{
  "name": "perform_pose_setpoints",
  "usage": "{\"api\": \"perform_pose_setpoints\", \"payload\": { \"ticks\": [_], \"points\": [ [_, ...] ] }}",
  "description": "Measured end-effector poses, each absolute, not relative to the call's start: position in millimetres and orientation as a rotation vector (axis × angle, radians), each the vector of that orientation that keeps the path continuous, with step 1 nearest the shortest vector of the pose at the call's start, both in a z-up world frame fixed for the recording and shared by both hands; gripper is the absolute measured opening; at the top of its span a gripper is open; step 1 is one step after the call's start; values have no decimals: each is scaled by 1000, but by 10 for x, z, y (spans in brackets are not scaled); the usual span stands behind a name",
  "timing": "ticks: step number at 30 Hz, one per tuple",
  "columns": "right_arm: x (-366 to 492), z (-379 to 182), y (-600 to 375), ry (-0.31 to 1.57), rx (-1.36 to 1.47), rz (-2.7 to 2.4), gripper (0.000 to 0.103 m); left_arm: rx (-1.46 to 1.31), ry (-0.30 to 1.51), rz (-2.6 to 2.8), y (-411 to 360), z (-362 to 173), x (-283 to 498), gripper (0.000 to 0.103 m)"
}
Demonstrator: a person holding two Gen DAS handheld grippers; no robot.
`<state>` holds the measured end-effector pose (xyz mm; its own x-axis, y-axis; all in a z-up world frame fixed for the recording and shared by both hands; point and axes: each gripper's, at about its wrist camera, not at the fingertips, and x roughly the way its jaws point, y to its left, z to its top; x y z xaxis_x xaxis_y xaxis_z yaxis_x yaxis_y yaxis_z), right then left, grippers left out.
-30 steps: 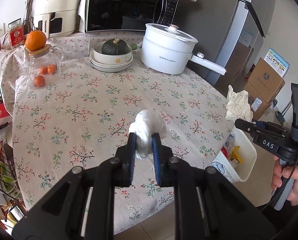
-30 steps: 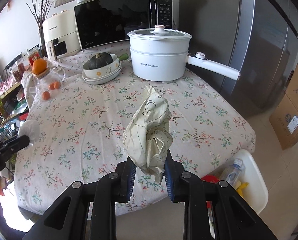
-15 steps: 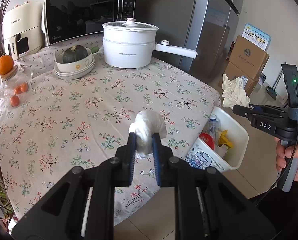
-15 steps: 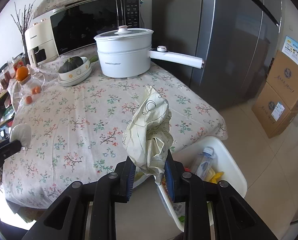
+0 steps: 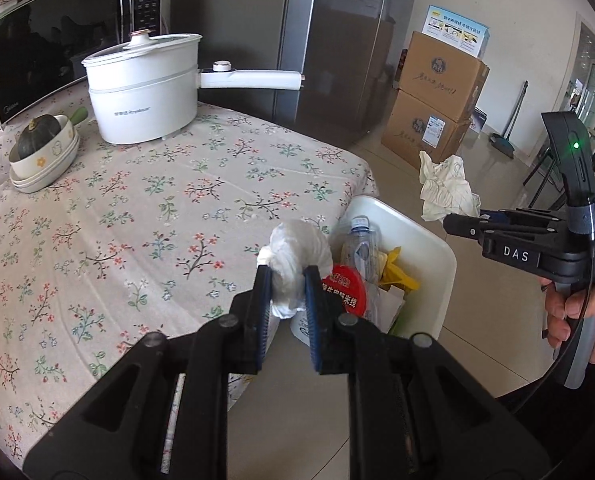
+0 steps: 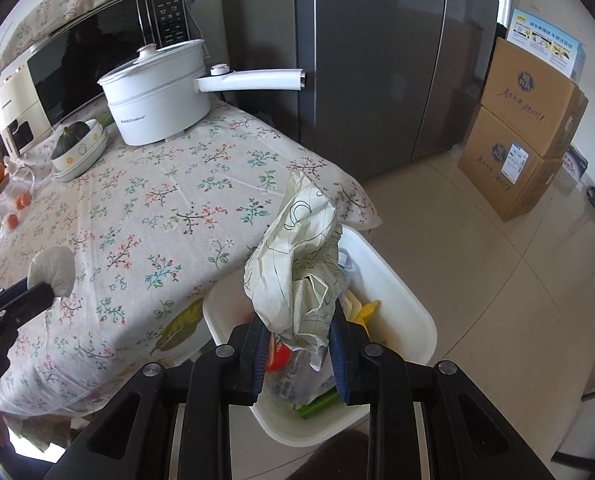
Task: Collect trash
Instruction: 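Open the left gripper over the bin while the right releases its tissue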
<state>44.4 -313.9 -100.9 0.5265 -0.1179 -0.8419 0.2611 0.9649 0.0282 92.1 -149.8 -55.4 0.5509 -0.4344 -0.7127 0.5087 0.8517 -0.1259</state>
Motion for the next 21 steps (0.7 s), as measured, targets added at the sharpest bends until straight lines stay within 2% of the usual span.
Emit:
{"api": "perform_pose_setpoints", "payload": {
  "ticks": [15,16,17,19,21],
  "points": [
    [410,-1196,-3642,1064,218,-294,28,103,858,-692,-2378,-1036,1139,21],
    [418,-1210,-3645,1068,211,-296,28,102,854,-699,-2391,-1051,1152,28],
    [424,-1223,-3651,1072,205,-299,28,105,865,-709,-2415,-1075,1168,52],
    [435,-1249,-3664,1083,201,-303,29,102,893,-669,-2422,-1117,1200,85],
    [443,-1272,-3674,1092,201,-303,29,91,896,-641,-2357,-1109,1203,86]
  ]
}}
